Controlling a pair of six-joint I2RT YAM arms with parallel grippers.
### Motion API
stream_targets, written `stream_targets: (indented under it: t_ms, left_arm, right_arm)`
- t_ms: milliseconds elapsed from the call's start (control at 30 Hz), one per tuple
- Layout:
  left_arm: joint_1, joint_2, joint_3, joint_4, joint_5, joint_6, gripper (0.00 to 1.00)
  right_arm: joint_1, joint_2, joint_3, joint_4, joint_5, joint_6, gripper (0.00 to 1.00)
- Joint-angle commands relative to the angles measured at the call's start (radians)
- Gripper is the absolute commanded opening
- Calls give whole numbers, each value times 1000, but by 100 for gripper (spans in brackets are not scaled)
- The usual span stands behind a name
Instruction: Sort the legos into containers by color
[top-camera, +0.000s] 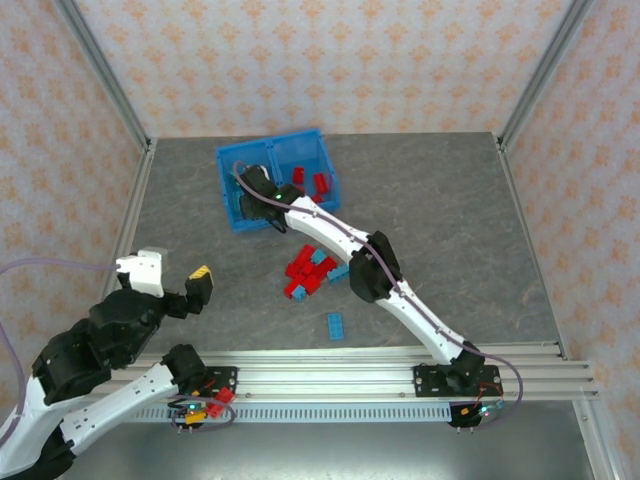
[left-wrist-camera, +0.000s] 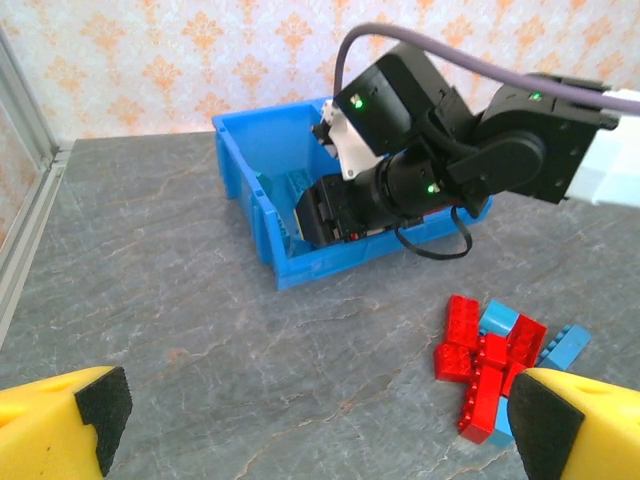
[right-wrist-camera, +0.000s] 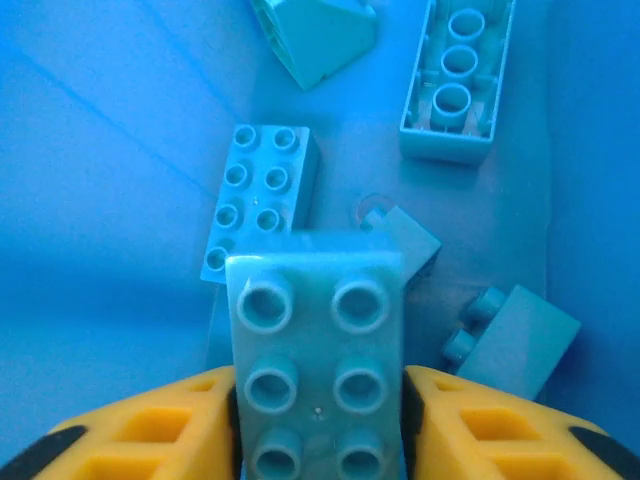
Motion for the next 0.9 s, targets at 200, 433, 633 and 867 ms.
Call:
stream_targets:
  t_ms: [200,433,633,867]
  left_arm:
    - [-2,237,-78,120,12,-34,100]
    - [73,469,-115,307,332,-132,100]
    - [112,767,-104,422,538,-190,98]
    - [121,1085,-63,469,574,-157,72]
  right_arm:
    - [2,-421,-208,-77,-64,44,47]
    - [-50,-1124,-1010,34,-49,53,50]
    - [-50,-1603,-1438,-159,-51,55,60]
    - [-50,-1805,-1588,-225,-43,145,61]
